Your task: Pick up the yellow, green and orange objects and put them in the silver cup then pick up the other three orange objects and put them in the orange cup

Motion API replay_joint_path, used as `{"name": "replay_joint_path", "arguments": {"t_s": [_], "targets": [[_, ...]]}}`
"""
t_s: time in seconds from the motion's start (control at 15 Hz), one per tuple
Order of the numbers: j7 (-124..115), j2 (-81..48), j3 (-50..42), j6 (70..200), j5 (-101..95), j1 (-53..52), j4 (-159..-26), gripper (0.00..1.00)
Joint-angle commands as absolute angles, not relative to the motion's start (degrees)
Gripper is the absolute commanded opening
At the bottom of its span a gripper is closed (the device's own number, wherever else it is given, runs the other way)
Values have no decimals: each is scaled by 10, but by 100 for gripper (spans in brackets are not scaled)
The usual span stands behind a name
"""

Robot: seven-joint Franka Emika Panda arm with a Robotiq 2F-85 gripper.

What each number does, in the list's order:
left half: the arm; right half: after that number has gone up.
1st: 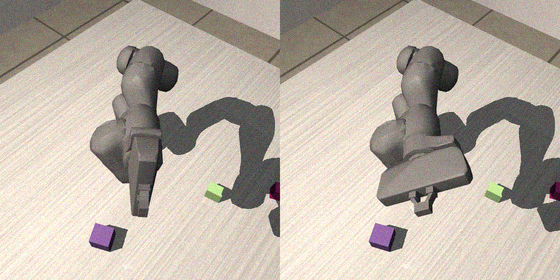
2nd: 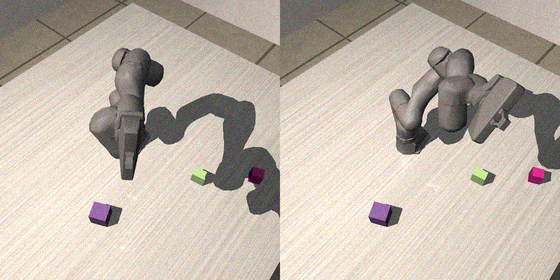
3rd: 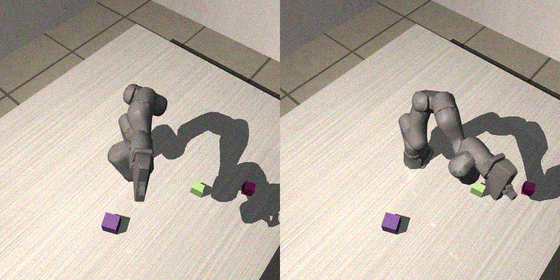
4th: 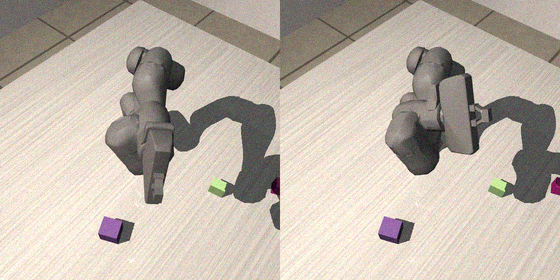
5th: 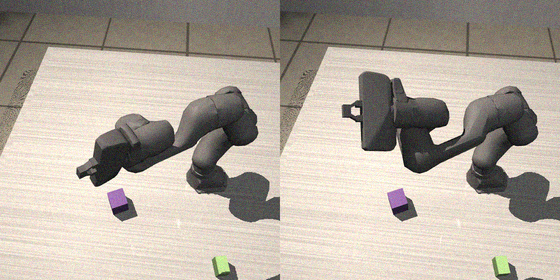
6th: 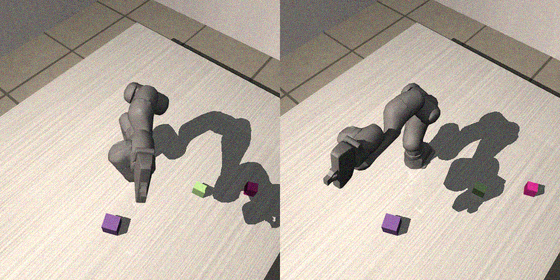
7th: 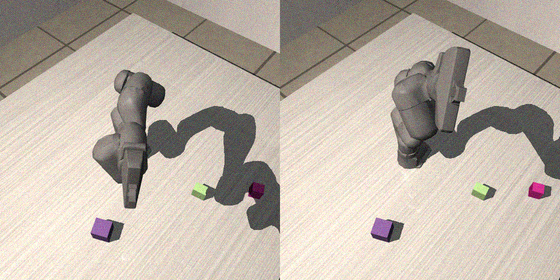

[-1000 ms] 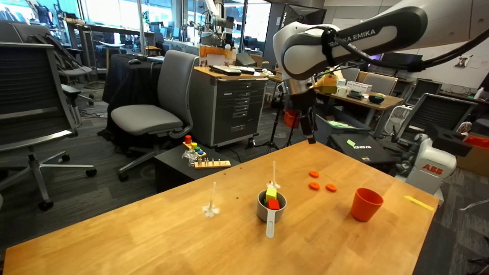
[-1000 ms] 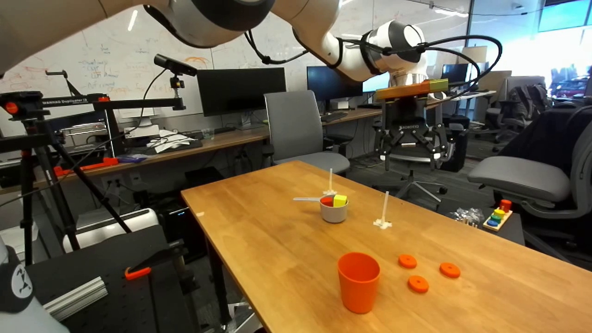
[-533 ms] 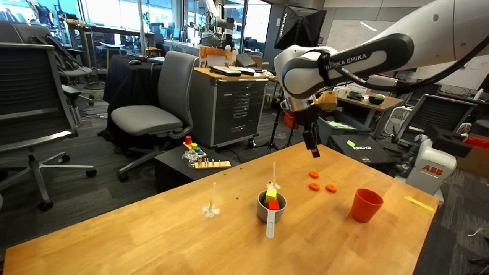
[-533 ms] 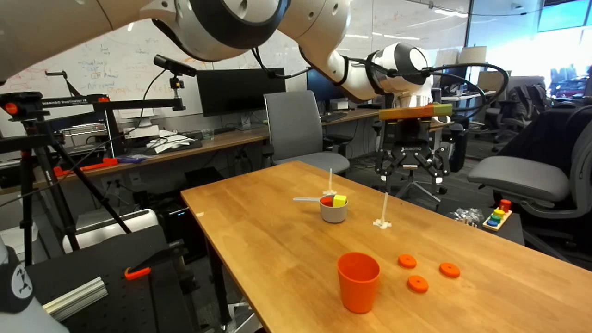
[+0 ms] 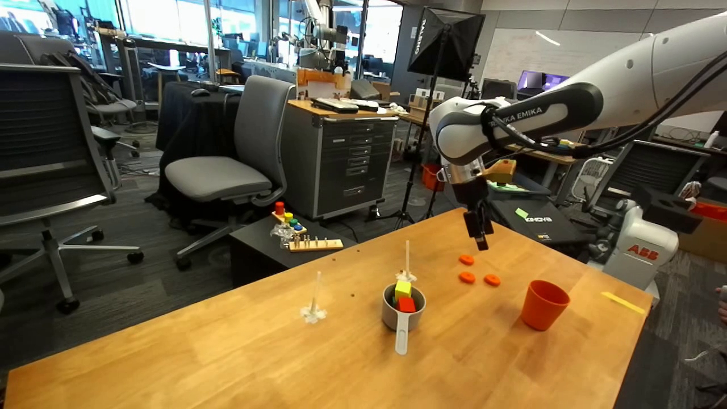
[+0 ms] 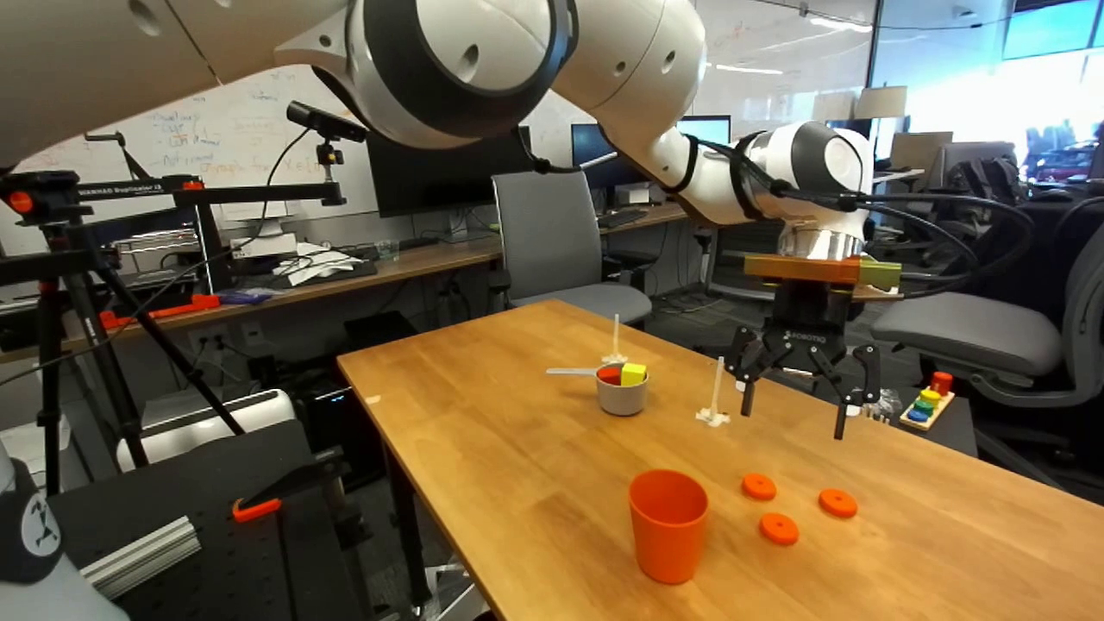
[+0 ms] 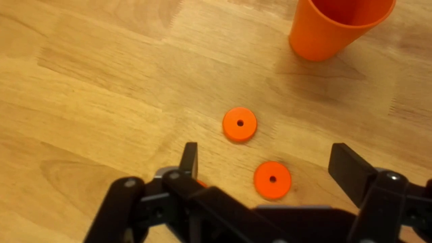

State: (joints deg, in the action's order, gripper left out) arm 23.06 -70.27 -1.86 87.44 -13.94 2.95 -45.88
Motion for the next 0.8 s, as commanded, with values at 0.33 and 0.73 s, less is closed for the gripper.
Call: {"name": "replay_joint_path", "arguments": {"t_s": [0.33,0.73], "targets": [[150,-758,-27,966,-115,51,-389,100],[110,-743,-26,1007,-121,52,-414,100]]}}
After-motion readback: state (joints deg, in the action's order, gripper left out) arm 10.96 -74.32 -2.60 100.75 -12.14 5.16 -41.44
